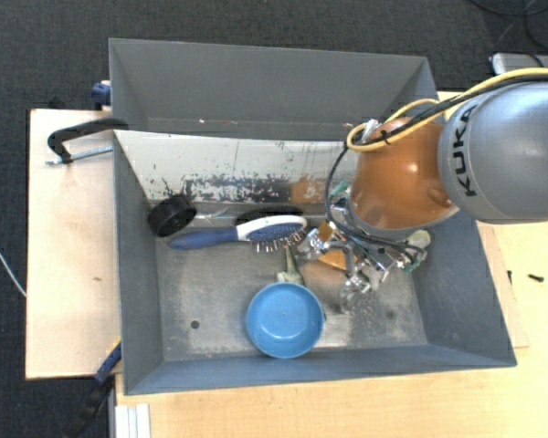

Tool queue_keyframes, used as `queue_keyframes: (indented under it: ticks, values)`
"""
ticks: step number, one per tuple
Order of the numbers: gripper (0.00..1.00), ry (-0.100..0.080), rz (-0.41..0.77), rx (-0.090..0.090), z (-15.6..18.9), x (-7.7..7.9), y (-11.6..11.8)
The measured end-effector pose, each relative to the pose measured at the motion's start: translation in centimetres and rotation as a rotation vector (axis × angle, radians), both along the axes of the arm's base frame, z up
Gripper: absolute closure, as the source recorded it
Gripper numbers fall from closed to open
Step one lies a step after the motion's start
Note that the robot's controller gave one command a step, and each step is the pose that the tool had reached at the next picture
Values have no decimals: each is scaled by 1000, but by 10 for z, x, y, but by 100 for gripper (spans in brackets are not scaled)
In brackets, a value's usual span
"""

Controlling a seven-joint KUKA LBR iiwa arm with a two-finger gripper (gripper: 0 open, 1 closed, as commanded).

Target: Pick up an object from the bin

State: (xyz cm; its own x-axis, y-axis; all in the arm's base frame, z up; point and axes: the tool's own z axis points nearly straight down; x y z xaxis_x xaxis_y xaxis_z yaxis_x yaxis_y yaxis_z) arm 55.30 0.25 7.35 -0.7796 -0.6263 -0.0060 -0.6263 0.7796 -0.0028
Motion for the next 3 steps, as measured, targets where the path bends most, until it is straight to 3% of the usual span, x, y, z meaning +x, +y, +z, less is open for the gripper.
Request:
queue_keyframes:
  ticks: [1,2,3]
  values:
    - [0,5,235,-5,0,48,42]
    - [0,6,487,-2,4,-19,21]
    - [0,-9,663,0,46,32,87]
